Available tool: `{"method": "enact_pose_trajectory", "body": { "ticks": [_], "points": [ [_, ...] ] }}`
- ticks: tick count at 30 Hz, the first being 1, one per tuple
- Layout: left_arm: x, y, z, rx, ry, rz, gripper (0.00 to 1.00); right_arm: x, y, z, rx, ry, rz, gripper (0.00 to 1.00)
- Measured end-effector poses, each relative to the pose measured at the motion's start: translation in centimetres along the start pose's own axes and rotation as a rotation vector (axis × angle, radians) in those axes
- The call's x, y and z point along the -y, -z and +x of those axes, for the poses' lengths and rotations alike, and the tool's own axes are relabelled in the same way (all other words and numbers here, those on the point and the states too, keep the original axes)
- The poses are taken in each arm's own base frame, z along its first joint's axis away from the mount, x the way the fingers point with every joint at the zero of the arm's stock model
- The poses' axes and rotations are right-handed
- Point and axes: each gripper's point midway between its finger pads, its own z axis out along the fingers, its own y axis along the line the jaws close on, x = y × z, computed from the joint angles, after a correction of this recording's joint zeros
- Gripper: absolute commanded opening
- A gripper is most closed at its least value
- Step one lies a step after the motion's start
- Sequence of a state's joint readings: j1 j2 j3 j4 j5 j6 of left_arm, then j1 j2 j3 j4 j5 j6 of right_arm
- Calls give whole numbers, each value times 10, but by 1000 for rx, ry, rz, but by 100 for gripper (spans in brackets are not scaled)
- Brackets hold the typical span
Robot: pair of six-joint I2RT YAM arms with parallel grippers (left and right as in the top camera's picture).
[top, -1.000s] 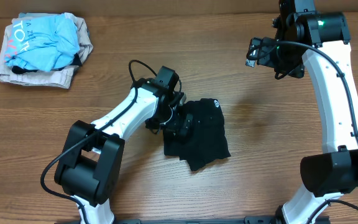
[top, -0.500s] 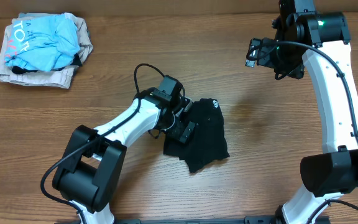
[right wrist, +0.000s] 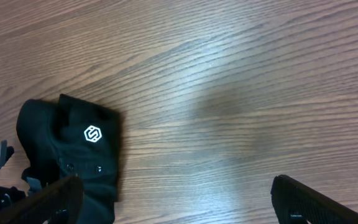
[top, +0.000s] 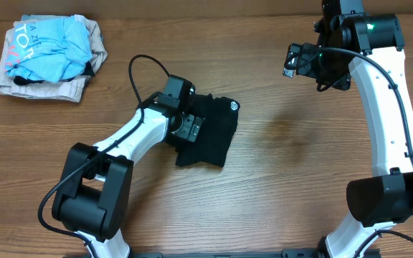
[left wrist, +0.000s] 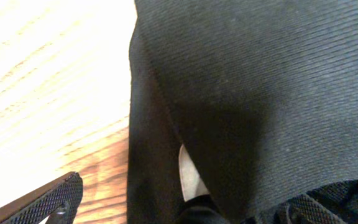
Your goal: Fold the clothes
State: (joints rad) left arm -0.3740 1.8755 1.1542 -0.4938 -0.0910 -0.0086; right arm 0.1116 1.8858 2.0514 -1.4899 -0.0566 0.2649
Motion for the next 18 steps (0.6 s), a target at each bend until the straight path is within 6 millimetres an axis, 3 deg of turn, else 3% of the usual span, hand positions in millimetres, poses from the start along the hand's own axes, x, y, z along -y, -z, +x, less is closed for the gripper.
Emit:
{"method": "enact_pose_trajectory", "body": {
  "ticks": [4, 13, 18],
  "points": [
    [10, 0, 0, 0, -29, 82, 100, -1, 0, -1, 6, 0, -2, 100],
    [63, 10, 12, -33, -51, 406, 99, -3, 0, -1, 4, 1, -14, 100],
    [78, 17, 20, -63, -40, 504, 89, -3, 0, -1, 3, 1, -17, 100]
  ]
}}
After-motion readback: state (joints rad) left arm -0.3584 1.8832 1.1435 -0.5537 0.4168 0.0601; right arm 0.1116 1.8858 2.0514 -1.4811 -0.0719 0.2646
